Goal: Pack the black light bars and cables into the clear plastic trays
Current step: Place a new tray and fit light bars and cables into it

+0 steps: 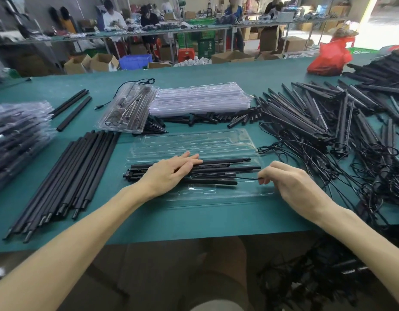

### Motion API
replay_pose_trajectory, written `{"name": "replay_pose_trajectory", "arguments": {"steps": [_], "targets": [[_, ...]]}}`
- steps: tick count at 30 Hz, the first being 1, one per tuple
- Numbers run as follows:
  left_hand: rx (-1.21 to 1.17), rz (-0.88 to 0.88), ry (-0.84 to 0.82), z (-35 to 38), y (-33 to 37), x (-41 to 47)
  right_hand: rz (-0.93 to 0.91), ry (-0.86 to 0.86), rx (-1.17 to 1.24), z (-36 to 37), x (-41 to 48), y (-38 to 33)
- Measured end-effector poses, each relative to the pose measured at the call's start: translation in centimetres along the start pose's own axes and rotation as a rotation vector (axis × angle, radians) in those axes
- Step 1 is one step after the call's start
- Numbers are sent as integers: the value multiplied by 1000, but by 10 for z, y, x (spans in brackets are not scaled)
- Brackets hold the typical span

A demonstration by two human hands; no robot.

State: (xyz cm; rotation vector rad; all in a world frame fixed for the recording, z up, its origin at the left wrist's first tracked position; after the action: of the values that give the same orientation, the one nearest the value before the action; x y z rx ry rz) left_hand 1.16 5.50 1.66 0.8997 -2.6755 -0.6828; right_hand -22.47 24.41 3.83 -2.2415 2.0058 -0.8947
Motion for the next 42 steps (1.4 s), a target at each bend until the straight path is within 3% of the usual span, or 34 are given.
{"name": "replay_pose_trajectory", "arguments": {"steps": [5, 14, 20, 33, 42], "targets": [[-52, 55, -66, -9, -2, 3, 21, -44, 5, 0, -1, -2], [-282, 1, 290, -54, -35, -15, 54, -47, 10, 2, 1, -8], [-385, -22, 163, -39, -40, -26, 33, -11, 46, 0, -2, -5], [-397, -31, 122, -38, -41, -31, 105, 97, 252, -2, 1, -1], [-429, -65, 85, -37, -37, -32, 120, 54, 255, 1, 1, 5]]}}
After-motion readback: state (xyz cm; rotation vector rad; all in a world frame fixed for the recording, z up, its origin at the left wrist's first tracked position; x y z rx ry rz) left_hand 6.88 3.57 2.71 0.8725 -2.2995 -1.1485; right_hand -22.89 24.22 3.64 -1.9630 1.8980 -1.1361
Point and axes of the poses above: each hand's wrist, its own x-axis towards the middle knuckle, its own z-axis out of the palm, y = z × x, the point moved 5 cm from there along x, towards the middle knuckle, and after that the axes turned 2 degrees about x, right-handed, at the moved point
